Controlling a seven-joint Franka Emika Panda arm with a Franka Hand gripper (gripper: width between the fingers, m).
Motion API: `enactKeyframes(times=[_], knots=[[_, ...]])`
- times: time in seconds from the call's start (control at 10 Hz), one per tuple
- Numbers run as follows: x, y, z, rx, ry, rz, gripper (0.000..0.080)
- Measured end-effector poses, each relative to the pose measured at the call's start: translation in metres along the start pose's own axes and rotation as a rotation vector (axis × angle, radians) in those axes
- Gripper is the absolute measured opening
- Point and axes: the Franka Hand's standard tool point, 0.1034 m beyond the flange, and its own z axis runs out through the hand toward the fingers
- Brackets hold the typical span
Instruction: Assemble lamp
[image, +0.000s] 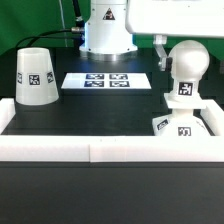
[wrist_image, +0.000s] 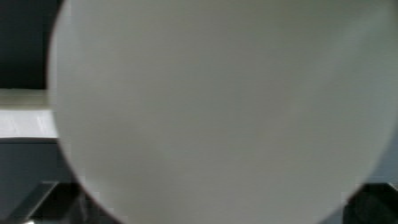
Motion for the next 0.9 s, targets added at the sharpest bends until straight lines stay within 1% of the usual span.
enactKeyframes(times=[0.2,0.4,0.5,0.6,0.7,0.8,0.9], knots=[[-0.002,-0.003,-0.003,0.003,0.000,-0.012,0.0699],[0.001,-0.001,-0.016,0.003,0.004,-0.080,0.0699],[0.004,0.002,-0.023,0.001,0.002,-0.108,0.0699],[0.008,0.010,-0.034,-0.002,0.003,-0.116,0.0699],[0.011,0.021,-0.045,0.009,0.004,-0.085,0.0699],[0.010,0.036,-0.055,0.013,0.003,-0.065,0.0699],[0.005,0.051,-0.060,0.010,0.000,-0.056,0.0699]])
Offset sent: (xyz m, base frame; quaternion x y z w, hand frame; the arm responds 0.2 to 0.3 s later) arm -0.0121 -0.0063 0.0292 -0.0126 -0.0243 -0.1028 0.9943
